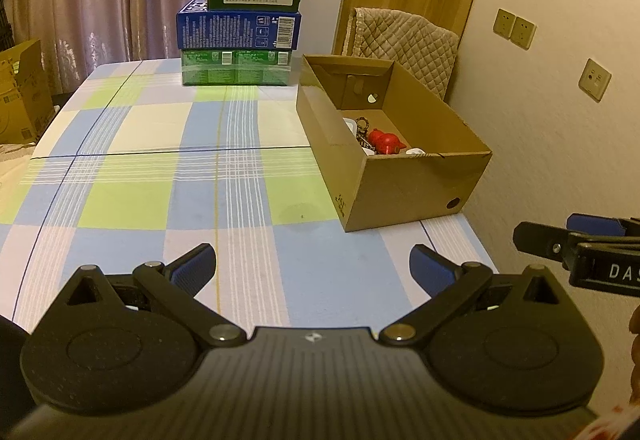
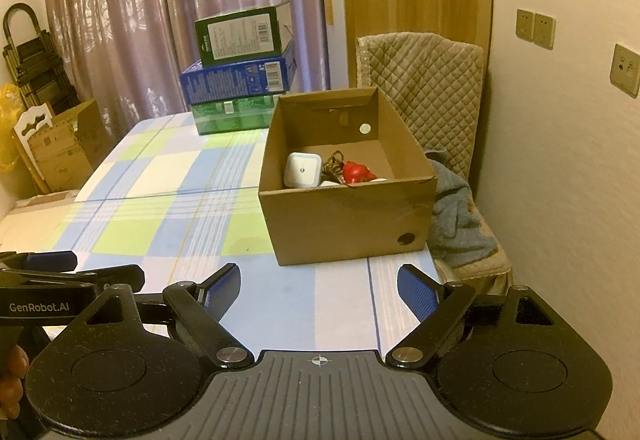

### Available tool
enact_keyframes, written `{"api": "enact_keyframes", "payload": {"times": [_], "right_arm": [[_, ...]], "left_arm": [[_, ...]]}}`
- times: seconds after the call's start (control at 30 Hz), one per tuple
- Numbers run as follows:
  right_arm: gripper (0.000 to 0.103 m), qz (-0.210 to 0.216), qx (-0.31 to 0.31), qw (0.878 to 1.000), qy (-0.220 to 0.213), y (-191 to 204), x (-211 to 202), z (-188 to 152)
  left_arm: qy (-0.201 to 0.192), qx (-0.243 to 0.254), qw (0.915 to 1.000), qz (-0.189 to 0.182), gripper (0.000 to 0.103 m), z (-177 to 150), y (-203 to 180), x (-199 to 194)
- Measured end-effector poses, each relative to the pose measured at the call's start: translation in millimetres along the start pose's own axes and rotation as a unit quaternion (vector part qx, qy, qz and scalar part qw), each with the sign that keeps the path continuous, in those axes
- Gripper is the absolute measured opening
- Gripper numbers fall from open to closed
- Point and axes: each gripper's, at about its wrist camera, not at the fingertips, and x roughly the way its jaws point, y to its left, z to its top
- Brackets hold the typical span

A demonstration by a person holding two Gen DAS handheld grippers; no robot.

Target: Organize rigid objects

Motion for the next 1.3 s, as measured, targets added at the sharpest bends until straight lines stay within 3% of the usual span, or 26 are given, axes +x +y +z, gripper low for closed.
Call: {"api": "enact_keyframes", "payload": {"times": [1.3], "right_arm": [[0.083,0.001,0.002,1.0,0.002,-0.2,0.5,-2.4]], "left_arm": [[-0.001,0.0,1.0,-0.002,0.102,-2.9,-4.1,0.7]]}}
